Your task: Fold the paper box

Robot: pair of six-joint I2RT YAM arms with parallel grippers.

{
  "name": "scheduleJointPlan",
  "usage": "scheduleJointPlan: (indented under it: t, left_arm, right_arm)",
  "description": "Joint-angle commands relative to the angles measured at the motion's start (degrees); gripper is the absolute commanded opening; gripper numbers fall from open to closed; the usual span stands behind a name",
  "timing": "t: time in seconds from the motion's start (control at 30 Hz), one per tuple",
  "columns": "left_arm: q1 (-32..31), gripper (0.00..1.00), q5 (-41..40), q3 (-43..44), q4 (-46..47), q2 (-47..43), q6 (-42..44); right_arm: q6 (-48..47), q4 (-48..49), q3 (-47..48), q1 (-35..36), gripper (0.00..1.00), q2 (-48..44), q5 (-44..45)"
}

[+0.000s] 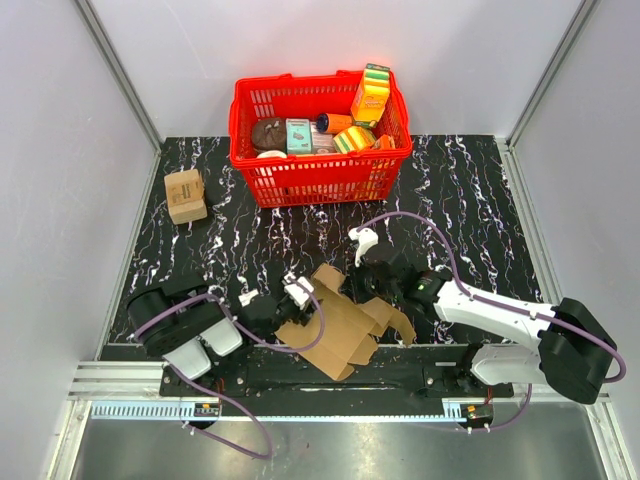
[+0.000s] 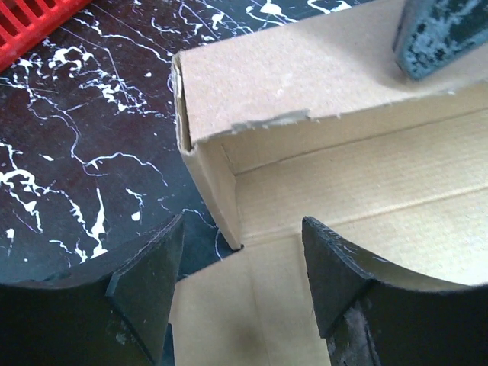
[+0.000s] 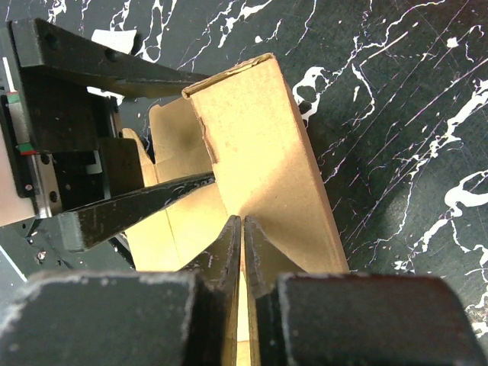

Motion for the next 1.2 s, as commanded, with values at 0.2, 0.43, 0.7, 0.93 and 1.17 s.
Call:
scheduleJointPlan:
  t: [0.2,0.43,0.7,0.93,1.17]
  left_arm:
    - [-0.3,0.67,5.1,-4.7,15.1,-10.4,-5.9]
    - [-0.5,0.64,5.1,-3.3,-4.8,-25.8,-8.5]
    - [-0.6,0.63,4.1,-3.4,-18.4,-39.5,-10.2]
    - [-0.6,0.65,-0.2,0.5,-31.7,-47.9,-10.7]
    - [-0.6,0.67,-4.3,5.0,-38.0,-48.9,-11.0]
  right_arm:
    - [0.1,1.4,1.0,-0.3,0.1,0.4,0.1]
    - [-0.4,0.0,2.2,-0.3,0.19,-1.6,0.9]
    - [-1.4,-2.0,4.3,-0.3,0.32,-4.9,4.7]
    - [-1.5,-6.3,6.4,-0.3,0.36,-8.1,10.1]
    - [7.9,-30.1,13.1,-0.4,0.43,-11.9,23.9]
